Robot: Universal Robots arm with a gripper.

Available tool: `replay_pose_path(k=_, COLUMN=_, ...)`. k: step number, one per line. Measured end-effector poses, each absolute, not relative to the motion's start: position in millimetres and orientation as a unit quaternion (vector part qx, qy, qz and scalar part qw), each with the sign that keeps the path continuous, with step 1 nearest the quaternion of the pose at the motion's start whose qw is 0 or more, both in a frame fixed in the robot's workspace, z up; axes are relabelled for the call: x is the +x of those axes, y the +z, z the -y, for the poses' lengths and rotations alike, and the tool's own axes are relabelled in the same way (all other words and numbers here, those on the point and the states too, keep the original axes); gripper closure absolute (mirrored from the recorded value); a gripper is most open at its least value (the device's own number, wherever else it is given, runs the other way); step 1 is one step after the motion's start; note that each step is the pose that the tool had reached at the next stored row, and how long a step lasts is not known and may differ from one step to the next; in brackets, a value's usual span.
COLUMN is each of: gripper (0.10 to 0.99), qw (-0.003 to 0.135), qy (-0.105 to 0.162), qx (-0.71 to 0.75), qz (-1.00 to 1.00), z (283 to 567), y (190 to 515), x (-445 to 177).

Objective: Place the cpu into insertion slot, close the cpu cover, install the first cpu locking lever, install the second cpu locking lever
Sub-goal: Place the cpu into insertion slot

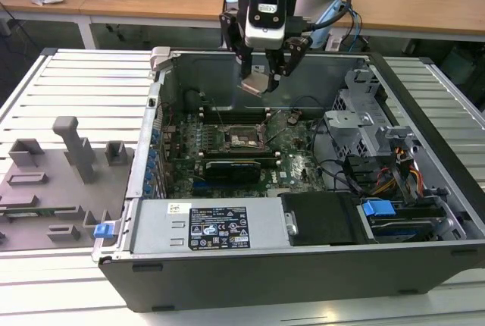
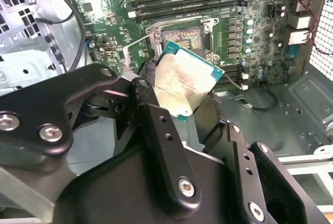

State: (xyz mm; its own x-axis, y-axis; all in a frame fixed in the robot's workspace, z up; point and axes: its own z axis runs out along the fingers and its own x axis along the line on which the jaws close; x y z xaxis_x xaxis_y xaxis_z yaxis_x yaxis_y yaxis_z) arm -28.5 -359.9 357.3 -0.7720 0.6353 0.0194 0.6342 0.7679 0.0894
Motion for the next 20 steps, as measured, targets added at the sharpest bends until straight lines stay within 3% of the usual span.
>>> replay_pose_path(k=20, gripper=0.549, qw=0.005, qy=0.044, qx=0.373, qz=-0.927, z=360.1, y=346.0, x=-28.4)
